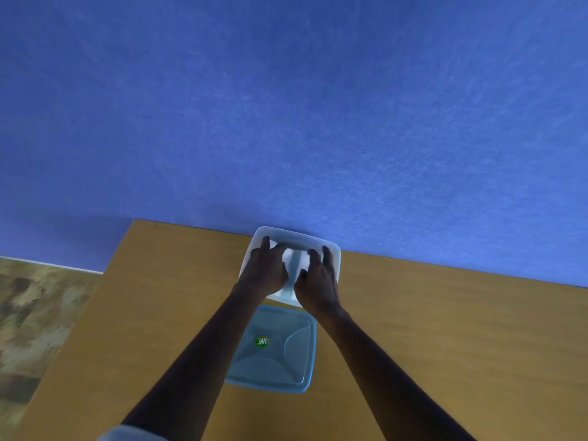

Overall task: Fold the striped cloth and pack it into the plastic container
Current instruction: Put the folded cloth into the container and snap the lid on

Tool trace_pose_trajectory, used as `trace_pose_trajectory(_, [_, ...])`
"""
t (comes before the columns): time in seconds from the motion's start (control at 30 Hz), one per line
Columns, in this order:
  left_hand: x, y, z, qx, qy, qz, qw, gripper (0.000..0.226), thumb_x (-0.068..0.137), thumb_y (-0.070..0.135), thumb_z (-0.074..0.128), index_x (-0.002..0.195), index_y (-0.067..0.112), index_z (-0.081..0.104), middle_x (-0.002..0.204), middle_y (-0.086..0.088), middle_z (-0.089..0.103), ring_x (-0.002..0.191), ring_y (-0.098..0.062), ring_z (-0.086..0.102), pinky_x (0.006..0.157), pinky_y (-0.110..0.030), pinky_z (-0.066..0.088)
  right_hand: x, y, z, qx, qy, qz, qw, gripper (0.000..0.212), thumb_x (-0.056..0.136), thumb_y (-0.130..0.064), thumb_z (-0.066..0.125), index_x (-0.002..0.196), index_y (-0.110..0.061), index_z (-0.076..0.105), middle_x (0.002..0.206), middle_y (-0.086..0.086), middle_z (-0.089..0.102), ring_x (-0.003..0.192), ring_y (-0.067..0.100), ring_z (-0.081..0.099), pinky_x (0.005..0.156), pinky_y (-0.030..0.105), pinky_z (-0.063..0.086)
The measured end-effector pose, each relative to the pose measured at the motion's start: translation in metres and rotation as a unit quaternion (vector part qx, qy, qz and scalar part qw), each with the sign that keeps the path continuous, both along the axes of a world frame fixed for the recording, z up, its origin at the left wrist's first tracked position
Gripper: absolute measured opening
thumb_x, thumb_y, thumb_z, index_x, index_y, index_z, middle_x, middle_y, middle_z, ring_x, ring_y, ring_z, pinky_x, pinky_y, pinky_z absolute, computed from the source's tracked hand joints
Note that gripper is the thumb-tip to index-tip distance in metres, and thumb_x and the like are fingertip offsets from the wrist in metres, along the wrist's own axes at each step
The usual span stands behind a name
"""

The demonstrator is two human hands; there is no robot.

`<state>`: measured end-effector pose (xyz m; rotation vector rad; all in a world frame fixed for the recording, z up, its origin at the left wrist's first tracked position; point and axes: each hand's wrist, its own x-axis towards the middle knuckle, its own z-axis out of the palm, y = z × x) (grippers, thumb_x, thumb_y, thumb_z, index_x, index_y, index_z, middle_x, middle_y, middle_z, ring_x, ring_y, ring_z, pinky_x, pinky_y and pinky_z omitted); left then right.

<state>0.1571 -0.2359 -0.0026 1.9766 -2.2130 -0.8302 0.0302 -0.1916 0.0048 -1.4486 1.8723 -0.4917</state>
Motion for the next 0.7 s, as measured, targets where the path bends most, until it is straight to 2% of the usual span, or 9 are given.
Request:
trace_pose_trajectory(0.07, [-0.006,0.000,0.001,0.007,0.001,-0.017,1.000,0.055,0.093,0.015,0.055,0.147,0.017,0.043,0.149,-0.021,0.042,0.125,-0.040,0.054,0.104,-0.041,0.043,0.003,-0.002,-0.005,0.008,0.002,0.046,0.999,0.045,0.093,-0.009,0.049,0.138,-0.003,0.049,0.160,0.021,0.028,0.154,0.028,0.017,0.117,0.034,0.030])
trace_pose_trajectory(0.13, [-0.009,0.001,-0.002,0.052,-0.012,-0.030,0.998,0.060,0.092,0.015,0.057,0.149,0.012,0.037,0.148,-0.022,0.042,0.127,-0.039,0.052,0.106,-0.041,0.041,0.002,-0.006,-0.010,0.063,0.012,0.072,0.995,0.047,0.092,-0.011,0.052,0.138,-0.003,0.049,0.161,0.023,0.025,0.155,0.031,0.010,0.122,0.038,0.023])
trace_pose_trajectory(0.3, [-0.008,-0.003,-0.014,0.113,-0.021,-0.024,0.993,0.070,0.091,0.013,0.058,0.153,0.008,0.025,0.159,-0.025,0.023,0.136,-0.039,0.046,0.106,-0.039,0.041,-0.004,-0.018,-0.018,0.156,0.042,0.101,0.982,0.059,0.088,-0.006,0.053,0.144,0.000,0.037,0.161,0.031,0.009,0.154,0.036,0.004,0.123,0.037,0.022])
trace_pose_trajectory(0.43, [-0.006,-0.002,-0.018,0.112,-0.024,-0.024,0.993,0.072,0.090,0.012,0.059,0.154,0.010,0.025,0.160,-0.019,0.028,0.136,-0.036,0.047,0.104,-0.038,0.042,-0.004,-0.020,-0.018,0.192,0.057,0.096,0.975,0.067,0.089,-0.005,0.057,0.148,0.003,0.025,0.163,0.028,-0.008,0.155,0.034,-0.001,0.124,0.036,0.019])
trace_pose_trajectory(0.53, [-0.004,-0.002,-0.018,0.111,-0.029,-0.031,0.993,0.070,0.090,0.013,0.060,0.152,0.011,0.028,0.158,-0.016,0.033,0.133,-0.035,0.050,0.101,-0.038,0.043,-0.003,-0.018,-0.015,0.192,0.077,0.123,0.971,0.069,0.096,-0.008,0.051,0.151,0.007,0.013,0.164,0.024,-0.017,0.156,0.031,-0.005,0.125,0.036,0.015])
trace_pose_trajectory(0.6, [0.000,-0.002,-0.016,0.109,-0.025,-0.034,0.993,0.070,0.091,0.013,0.059,0.153,0.011,0.028,0.158,-0.014,0.033,0.134,-0.035,0.048,0.102,-0.038,0.043,-0.005,-0.016,-0.010,0.179,0.080,0.134,0.971,0.064,0.098,-0.009,0.045,0.152,0.007,0.015,0.165,0.023,-0.010,0.155,0.030,0.005,0.123,0.036,0.021])
trace_pose_trajectory(0.7, [0.006,0.000,-0.008,0.068,0.011,-0.015,0.997,0.065,0.092,0.014,0.058,0.151,0.009,0.034,0.154,-0.013,0.042,0.135,-0.031,0.048,0.105,-0.036,0.041,-0.011,-0.016,-0.002,0.119,0.026,0.075,0.990,0.057,0.089,0.000,0.051,0.145,-0.002,0.042,0.160,0.020,0.027,0.146,0.034,0.033,0.113,0.038,0.039])
